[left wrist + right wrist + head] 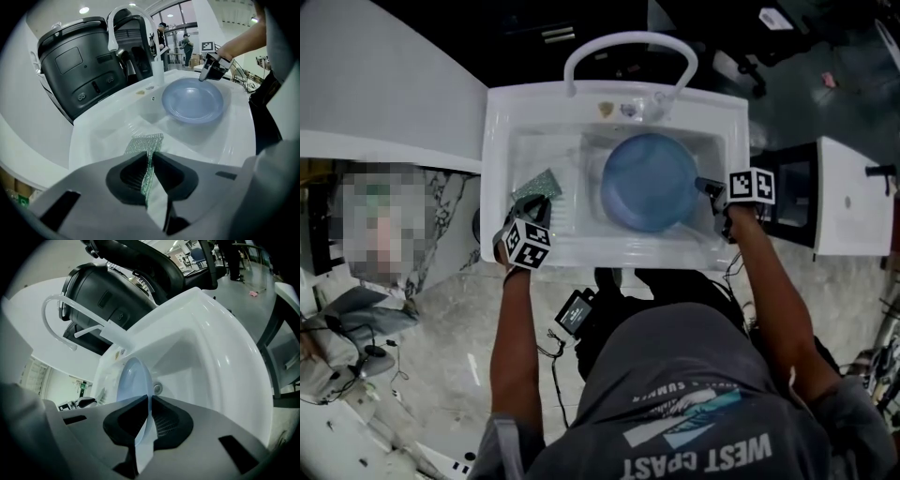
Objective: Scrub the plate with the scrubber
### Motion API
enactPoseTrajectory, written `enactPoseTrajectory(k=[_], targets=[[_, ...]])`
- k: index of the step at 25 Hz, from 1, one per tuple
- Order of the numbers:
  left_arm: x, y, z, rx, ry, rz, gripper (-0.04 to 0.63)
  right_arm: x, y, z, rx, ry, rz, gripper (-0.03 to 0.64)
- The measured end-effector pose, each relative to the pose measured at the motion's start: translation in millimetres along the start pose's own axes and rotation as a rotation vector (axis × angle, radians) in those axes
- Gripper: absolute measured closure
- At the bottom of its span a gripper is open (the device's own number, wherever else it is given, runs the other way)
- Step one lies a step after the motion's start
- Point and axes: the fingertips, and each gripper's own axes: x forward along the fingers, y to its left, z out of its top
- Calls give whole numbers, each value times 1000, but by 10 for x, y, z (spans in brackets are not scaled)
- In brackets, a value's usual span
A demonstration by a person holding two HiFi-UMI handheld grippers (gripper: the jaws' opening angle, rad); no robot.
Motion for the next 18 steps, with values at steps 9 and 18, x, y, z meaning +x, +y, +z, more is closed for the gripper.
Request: enactPoseTrajectory(k=[9,18], targets=[[16,-27,32,-4,-10,-20,528,174,-208,-67,77,18,-40,571],[-100,-6,84,-34,-31,-31,492,347,-328,-111,61,32,-122,566]])
